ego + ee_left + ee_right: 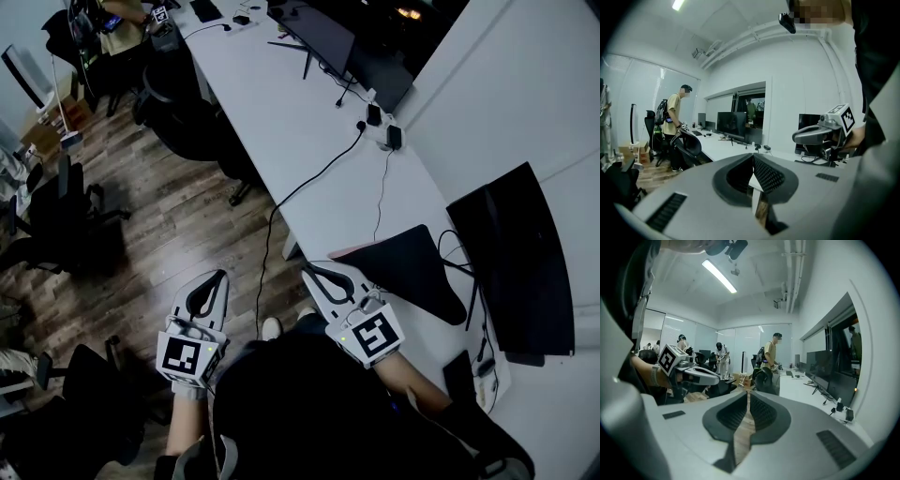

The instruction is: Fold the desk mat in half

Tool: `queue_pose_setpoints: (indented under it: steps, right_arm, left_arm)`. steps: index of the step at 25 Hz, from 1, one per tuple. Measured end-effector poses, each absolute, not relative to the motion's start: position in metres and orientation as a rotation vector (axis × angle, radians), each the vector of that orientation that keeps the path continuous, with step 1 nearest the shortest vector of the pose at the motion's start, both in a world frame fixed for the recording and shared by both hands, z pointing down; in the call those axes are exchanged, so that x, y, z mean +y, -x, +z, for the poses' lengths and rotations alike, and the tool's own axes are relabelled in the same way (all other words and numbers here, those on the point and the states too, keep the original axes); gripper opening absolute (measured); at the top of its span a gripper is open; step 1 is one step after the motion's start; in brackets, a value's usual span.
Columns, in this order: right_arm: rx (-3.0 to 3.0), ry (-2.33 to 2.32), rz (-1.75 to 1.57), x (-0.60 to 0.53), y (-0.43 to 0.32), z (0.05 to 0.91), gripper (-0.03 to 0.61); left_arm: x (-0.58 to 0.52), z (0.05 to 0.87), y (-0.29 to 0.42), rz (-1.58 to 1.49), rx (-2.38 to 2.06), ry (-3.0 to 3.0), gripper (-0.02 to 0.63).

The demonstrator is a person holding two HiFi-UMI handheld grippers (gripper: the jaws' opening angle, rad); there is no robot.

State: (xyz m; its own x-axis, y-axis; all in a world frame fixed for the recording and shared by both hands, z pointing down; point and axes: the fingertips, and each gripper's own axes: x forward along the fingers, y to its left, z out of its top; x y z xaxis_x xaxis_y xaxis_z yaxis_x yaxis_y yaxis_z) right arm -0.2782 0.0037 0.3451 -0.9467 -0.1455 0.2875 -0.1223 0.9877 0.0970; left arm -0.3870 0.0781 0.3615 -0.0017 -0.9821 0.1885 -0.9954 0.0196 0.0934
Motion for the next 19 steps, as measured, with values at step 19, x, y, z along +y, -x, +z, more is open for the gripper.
queue_pose_setpoints:
  steps: [19]
  right_arm:
    - [-2.802, -0.244, -0.057, 0.0, 0.265, 0.36, 0.031]
  left_arm:
    - [0.069, 0.374, 0.376, 0.06, -2.023, -2.083, 0.009]
